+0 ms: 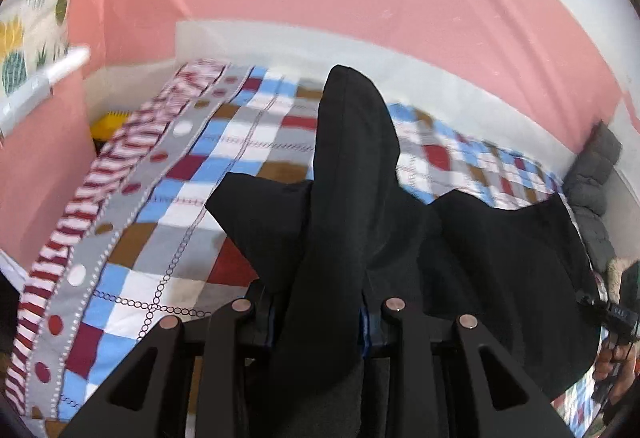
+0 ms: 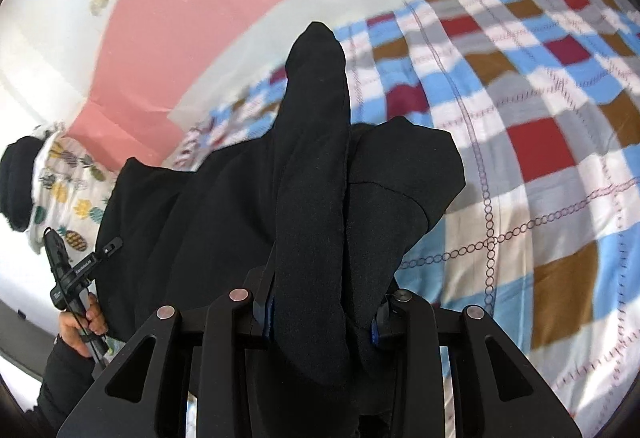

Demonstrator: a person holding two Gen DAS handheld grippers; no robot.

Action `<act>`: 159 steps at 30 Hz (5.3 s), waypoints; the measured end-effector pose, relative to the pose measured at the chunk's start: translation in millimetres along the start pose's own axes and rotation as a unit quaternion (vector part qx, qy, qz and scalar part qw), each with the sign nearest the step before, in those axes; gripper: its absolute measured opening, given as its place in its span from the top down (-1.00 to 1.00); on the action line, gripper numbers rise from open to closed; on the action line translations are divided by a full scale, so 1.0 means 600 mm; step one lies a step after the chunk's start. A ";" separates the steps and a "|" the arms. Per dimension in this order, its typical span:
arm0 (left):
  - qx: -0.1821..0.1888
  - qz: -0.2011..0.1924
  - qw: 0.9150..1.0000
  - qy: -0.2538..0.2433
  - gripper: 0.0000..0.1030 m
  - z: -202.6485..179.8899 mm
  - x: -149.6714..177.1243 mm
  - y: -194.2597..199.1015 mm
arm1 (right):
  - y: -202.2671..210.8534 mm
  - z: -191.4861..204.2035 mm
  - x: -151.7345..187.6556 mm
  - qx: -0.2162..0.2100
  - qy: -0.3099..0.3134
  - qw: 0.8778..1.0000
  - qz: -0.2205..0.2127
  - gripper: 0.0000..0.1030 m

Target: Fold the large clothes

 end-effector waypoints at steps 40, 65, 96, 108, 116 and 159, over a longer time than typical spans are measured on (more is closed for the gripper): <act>-0.082 0.016 0.996 0.010 -0.06 0.032 0.134 -0.030 | 0.012 -0.010 0.048 0.164 0.049 0.985 0.009 0.43; -0.040 0.001 0.999 -0.024 -0.08 -0.219 0.426 0.260 | 0.206 0.182 0.373 0.164 0.149 0.974 -0.037 0.24; -0.053 0.009 0.998 -0.036 -0.12 -0.245 0.505 0.299 | 0.216 0.237 0.465 0.184 0.194 0.963 -0.030 0.06; -0.061 0.009 0.997 -0.041 -0.13 -0.249 0.507 0.300 | 0.212 0.244 0.466 0.183 0.197 0.963 -0.029 0.06; -0.058 0.013 0.997 -0.041 -0.13 -0.252 0.511 0.296 | 0.210 0.244 0.466 0.183 0.196 0.963 -0.028 0.06; -0.061 0.017 0.997 -0.042 -0.14 -0.251 0.521 0.295 | 0.203 0.245 0.481 0.179 0.200 0.963 -0.025 0.06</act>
Point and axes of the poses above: each gripper's, at about its wrist camera, not at the fingertips, and y roughly against the way its jaws point, z to its left, x to its underside, the point moved 6 cm from there along -y, roughly the way its jaws point, and after that the axes turned 10 degrees about z, right-handed, at the moved point
